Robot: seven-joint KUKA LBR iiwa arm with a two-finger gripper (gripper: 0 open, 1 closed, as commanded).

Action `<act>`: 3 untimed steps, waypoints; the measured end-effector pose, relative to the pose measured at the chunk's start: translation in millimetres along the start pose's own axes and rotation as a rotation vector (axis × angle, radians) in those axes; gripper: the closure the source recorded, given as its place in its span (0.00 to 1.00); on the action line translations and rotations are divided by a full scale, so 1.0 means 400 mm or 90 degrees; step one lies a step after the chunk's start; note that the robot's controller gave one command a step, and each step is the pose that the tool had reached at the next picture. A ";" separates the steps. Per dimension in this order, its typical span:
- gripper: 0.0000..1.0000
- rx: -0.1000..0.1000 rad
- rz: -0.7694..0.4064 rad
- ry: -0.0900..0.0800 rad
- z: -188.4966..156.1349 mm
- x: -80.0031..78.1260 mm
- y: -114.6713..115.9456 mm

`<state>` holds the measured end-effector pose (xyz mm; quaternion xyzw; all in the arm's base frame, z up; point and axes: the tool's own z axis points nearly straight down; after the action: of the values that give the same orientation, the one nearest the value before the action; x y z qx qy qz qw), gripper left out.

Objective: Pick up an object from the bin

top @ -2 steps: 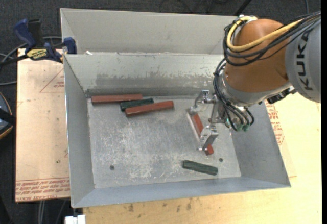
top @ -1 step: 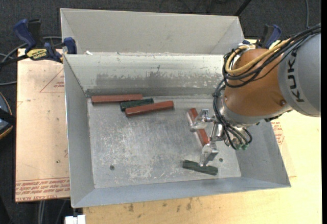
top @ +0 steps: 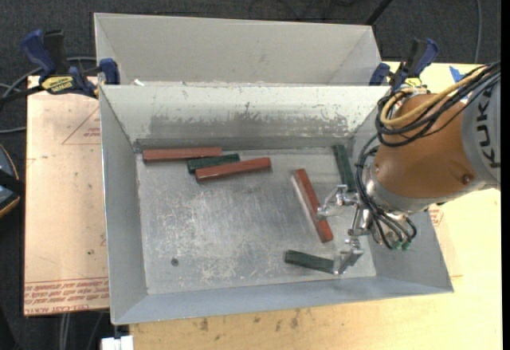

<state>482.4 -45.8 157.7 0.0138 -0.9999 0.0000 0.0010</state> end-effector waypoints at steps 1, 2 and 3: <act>0.00 -0.001 0.054 0.000 0.117 0.011 0.020; 0.00 -0.001 0.113 -0.006 0.209 -0.019 0.037; 1.00 -0.004 0.183 -0.013 0.203 -0.007 0.024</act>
Offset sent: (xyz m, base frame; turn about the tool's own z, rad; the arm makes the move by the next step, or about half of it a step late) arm 0.0047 0.0150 -0.0877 0.1781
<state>484.8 -36.1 76.4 -0.1298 -0.9915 -0.0028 -0.0093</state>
